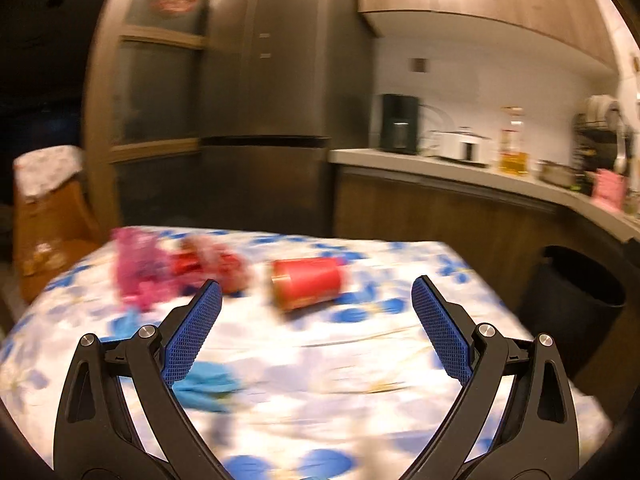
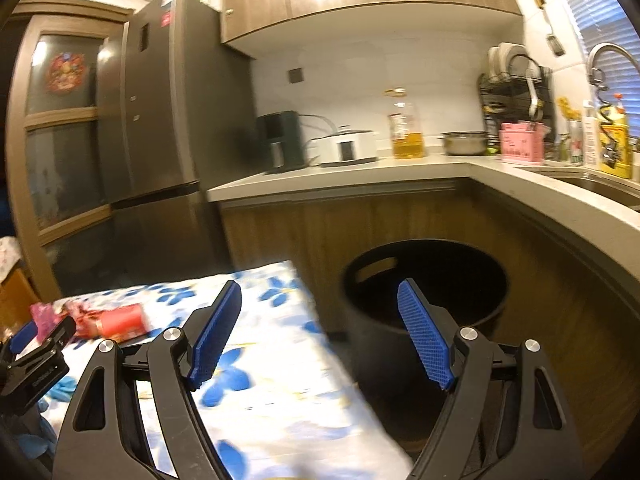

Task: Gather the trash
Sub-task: 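Move both tools back over the remaining trash on the table, then grasp the blue glove with the left tool while the right tool grasps the red paper cup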

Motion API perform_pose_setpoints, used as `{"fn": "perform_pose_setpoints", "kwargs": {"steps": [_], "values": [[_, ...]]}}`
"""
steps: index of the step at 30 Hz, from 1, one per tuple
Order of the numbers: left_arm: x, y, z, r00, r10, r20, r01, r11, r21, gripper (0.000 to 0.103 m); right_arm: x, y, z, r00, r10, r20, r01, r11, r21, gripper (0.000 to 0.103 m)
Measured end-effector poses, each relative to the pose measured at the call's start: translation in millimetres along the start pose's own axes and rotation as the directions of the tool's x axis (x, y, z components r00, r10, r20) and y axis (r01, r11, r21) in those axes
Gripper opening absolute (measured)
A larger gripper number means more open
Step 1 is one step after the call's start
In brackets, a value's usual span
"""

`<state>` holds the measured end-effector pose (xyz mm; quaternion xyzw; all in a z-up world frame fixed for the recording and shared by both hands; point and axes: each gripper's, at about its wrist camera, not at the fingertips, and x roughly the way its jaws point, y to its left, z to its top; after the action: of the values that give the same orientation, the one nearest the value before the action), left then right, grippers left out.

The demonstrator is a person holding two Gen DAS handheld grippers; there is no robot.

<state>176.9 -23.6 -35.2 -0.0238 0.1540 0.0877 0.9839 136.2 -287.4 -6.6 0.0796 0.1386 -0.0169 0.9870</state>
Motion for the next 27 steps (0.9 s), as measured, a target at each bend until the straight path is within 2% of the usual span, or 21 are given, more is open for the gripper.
{"fn": "perform_pose_setpoints", "kwargs": {"steps": [3, 8, 11, 14, 18, 20, 24, 27], "values": [[1, 38, -8, 0.995, 0.100, -0.027, -0.101, 0.995, -0.020, 0.094, 3, 23, -2, 0.999, 0.043, -0.007, -0.043, 0.999, -0.016, 0.078], [8, 82, -15, 0.979, 0.189, -0.081, -0.193, 0.980, -0.049, 0.094, 9, 60, -5, 0.993, 0.116, -0.018, -0.117, 0.993, -0.036, 0.078], [13, 99, -18, 0.968, 0.218, -0.121, -0.225, 0.973, -0.052, 0.093, 14, 77, -6, 0.989, 0.148, -0.027, -0.149, 0.988, -0.050, 0.078], [20, 110, -20, 0.962, 0.214, -0.168, -0.228, 0.972, -0.064, 0.087, 20, 93, -9, 0.984, 0.173, -0.039, -0.175, 0.983, -0.059, 0.078], [35, 122, -28, 0.953, 0.167, -0.253, -0.197, 0.976, -0.097, 0.073, 30, 116, -14, 0.978, 0.196, -0.064, -0.201, 0.977, -0.072, 0.078], [43, 129, -33, 0.943, 0.139, -0.302, -0.184, 0.975, -0.124, 0.064, 36, 132, -18, 0.973, 0.215, -0.080, -0.221, 0.972, -0.083, 0.078], [55, 138, -42, 0.924, 0.090, -0.372, -0.162, 0.973, -0.165, 0.037, 50, 165, -26, 0.963, 0.245, -0.112, -0.258, 0.959, -0.119, 0.078], [60, 139, -46, 0.917, 0.041, -0.397, -0.124, 0.975, -0.186, 0.018, 61, 192, -34, 0.956, 0.260, -0.134, -0.279, 0.948, -0.152, 0.078]]}}
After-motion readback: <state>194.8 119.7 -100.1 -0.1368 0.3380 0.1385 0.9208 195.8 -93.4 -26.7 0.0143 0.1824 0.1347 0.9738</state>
